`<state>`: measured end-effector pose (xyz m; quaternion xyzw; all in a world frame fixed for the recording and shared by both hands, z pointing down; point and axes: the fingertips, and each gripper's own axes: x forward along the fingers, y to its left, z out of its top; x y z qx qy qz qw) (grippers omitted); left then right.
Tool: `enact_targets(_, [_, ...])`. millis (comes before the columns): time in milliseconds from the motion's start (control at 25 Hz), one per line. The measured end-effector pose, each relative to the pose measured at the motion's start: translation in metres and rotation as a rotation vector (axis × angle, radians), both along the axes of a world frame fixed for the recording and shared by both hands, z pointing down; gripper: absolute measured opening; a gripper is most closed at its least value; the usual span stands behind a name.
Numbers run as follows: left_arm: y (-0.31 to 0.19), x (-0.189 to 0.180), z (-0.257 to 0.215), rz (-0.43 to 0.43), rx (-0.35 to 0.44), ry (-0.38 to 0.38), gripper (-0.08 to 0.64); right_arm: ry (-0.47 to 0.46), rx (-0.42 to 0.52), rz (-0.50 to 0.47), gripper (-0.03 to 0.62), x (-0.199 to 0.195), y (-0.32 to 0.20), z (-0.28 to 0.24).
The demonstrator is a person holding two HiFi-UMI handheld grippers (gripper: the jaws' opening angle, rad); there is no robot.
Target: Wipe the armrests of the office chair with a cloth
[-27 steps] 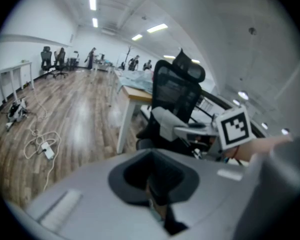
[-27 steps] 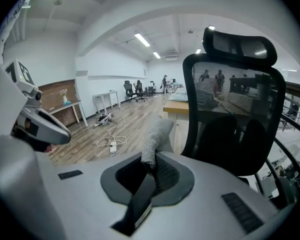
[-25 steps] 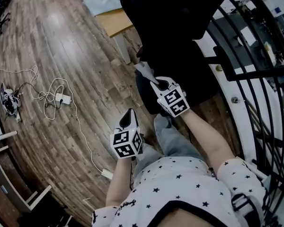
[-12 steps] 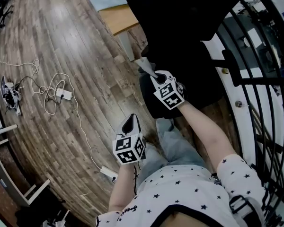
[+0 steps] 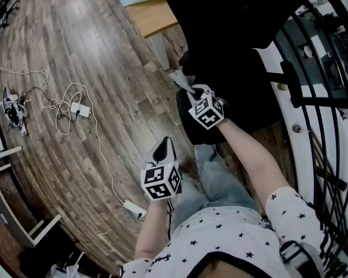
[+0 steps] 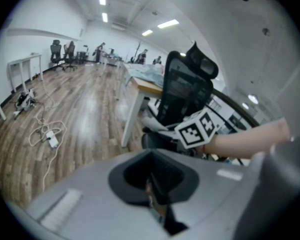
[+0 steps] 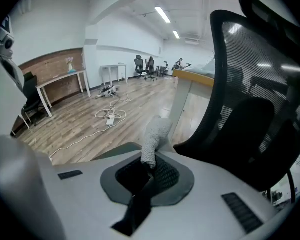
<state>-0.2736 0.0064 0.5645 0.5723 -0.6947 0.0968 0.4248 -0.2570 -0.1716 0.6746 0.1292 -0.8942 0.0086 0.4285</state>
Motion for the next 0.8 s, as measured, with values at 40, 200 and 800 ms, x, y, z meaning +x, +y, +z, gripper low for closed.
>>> enact_targets(40, [0.001,0.0,0.001,0.0,-0.002,0.0,0.003,0.008,-0.008,0.0,0.028,0.0,0.001,0.004])
enact_targets(200, [0.008,0.002,0.005,-0.002,-0.012,0.0,0.003,0.031,-0.038,0.001,0.028,0.004,0.006,0.014])
enact_targets(800, [0.014,0.011,0.003,-0.004,-0.002,-0.001,0.003,0.07,-0.068,0.023,0.028,0.007,0.004,0.02])
